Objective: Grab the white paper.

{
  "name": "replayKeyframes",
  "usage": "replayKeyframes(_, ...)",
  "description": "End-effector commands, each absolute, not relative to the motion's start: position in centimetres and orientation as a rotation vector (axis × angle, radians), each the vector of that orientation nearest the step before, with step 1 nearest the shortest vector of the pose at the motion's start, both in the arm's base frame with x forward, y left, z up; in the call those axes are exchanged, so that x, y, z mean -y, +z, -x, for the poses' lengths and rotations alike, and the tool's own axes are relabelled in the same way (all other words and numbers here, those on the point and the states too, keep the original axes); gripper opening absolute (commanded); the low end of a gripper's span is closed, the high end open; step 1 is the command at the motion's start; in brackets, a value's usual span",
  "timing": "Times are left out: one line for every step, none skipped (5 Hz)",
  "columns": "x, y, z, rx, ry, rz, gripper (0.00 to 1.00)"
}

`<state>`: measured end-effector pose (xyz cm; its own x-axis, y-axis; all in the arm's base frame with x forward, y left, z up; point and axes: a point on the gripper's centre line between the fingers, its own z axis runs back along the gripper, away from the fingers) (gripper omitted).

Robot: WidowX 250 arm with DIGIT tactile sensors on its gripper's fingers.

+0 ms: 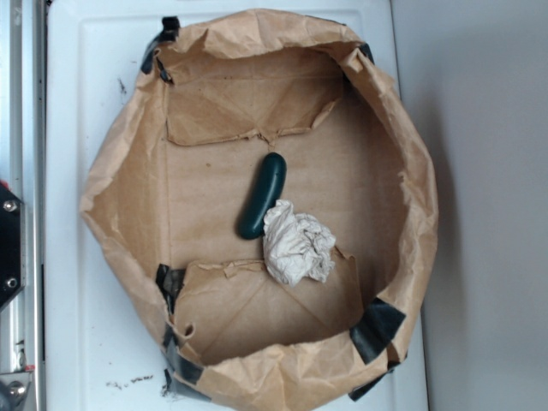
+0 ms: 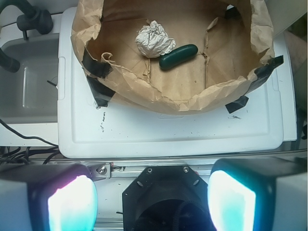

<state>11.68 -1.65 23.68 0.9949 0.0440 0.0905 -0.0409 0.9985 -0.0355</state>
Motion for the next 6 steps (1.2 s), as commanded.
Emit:
replayKeyframes(1.7,23.7,-11.7,0.091,0.043,0.034,1.0)
replayKeyframes(4.1,24.3,-13.3,0.191,-0.031,0.159,1.0)
replayKeyframes(4.9,25.9,-16.2,0.247,-0.033,0.158,1.0)
replayKeyframes(4.9,25.9,-16.2,0.247,-0.033,0.158,1.0)
replayKeyframes(4.9,25.9,-16.2,0.247,-0.033,0.158,1.0)
replayKeyframes(4.9,25.9,-16.2,0.247,-0.033,0.158,1.0)
